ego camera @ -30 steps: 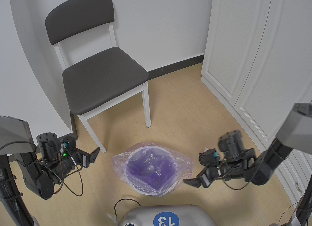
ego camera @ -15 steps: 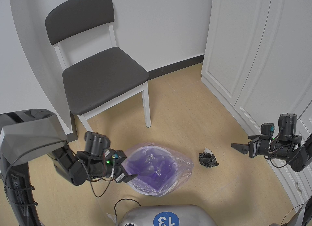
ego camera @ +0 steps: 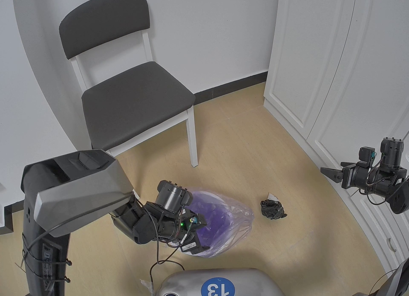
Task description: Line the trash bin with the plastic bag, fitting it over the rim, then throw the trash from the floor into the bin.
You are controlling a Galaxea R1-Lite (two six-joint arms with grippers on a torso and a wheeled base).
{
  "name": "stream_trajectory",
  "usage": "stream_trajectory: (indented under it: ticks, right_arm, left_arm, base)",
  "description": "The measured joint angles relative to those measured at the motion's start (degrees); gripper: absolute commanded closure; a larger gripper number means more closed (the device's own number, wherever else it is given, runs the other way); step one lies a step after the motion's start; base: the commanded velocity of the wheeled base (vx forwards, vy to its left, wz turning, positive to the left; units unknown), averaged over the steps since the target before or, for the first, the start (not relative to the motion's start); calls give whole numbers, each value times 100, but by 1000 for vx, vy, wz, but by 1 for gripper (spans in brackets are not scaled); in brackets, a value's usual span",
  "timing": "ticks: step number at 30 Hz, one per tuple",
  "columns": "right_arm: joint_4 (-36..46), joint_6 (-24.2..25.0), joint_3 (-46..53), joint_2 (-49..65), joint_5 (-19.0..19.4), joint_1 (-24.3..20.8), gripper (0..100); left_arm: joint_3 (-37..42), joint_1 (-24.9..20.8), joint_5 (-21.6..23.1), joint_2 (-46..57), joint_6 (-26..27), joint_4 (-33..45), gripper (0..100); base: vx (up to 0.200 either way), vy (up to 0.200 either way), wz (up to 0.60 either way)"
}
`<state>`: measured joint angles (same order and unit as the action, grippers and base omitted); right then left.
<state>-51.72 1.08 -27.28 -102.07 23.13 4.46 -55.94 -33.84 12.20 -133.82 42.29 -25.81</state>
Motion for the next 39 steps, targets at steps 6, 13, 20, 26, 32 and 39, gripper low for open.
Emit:
stream_trajectory:
  ticks: [6, 13, 20, 26, 32, 39]
  right_arm:
    - [0, -2, -11, -27, -2, 11, 0]
    - [-2, -2, -17, -52, -2, 11, 0]
    - [2, -2, -50, -95, -2, 33, 0]
    - [5, -2, -88, -129, -2, 83, 0]
    - [87, -2, -111, -137, 2, 135, 0]
    - [208, -5, -151, -116, 29, 173, 0]
  left_arm:
    - [-72, -118, 35, -108, -6, 307, 0]
    - [-202, -179, 38, -213, -50, 556, 0]
    - [-557, -290, -16, -361, -55, 1068, 0]
    - [-990, -469, -180, -538, -145, 1538, 0]
    - [-1368, -574, -235, -741, -397, 1760, 0]
    - [-1488, -581, -307, -852, -424, 1774, 0]
  base:
    - [0, 0, 0]
    - [0, 0, 0]
    - [0, 0, 0]
    - [0, 0, 0]
    - [0, 0, 0]
    - [0, 0, 0]
